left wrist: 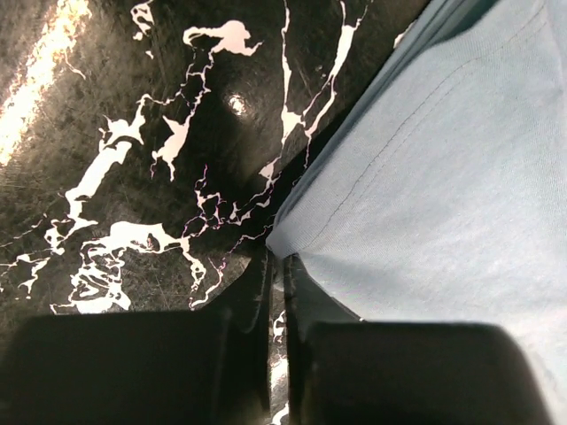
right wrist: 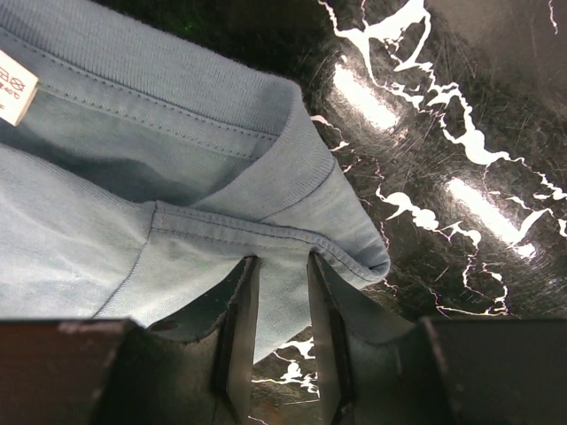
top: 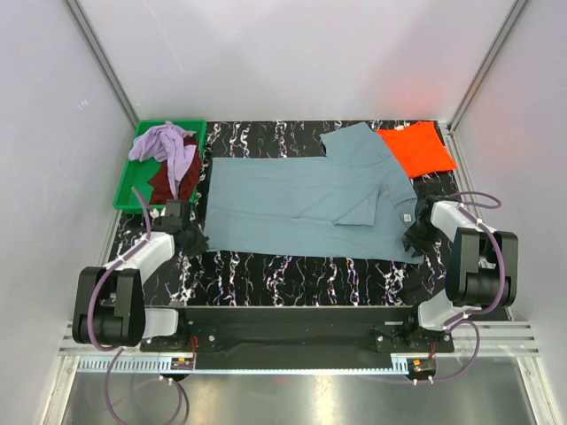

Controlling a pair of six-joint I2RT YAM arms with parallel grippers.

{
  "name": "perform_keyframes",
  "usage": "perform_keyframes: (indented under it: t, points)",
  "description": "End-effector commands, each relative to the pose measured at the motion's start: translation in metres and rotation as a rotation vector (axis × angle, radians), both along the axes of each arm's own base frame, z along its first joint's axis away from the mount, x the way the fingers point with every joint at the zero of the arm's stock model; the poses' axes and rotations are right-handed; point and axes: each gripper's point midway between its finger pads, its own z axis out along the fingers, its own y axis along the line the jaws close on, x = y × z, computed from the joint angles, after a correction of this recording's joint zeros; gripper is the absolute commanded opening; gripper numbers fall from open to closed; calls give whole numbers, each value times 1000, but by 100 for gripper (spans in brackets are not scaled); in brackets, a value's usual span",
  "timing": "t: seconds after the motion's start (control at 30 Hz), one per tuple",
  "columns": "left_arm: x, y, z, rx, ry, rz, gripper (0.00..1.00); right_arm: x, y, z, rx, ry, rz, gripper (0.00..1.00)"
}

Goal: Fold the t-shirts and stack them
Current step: Fold the tshirt

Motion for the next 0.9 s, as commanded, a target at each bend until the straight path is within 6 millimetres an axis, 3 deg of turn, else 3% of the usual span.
perform_keyframes:
  t: [0.0,0.4,0.53,0.63,0.73,0.87]
  points:
    - [0,10,1,61,-1,7,0,4,-15,0,-77,-7,-22,35]
    - [-14,23,18,135,-22,29,0,2,-23,11,-123,-17,-46,33]
    - [-14,21,33,127,-38,23,35,12,-15,32,-83,-96,-20,35]
    - [-8,20,51,121,-81,23,45,29,0,55,-5,-209,11,38]
    - [3,12,74,92,-152,-15,46,49,21,79,76,-323,46,41]
    - [25,-7,121,34,-306,-130,55,65,58,96,162,-408,91,44]
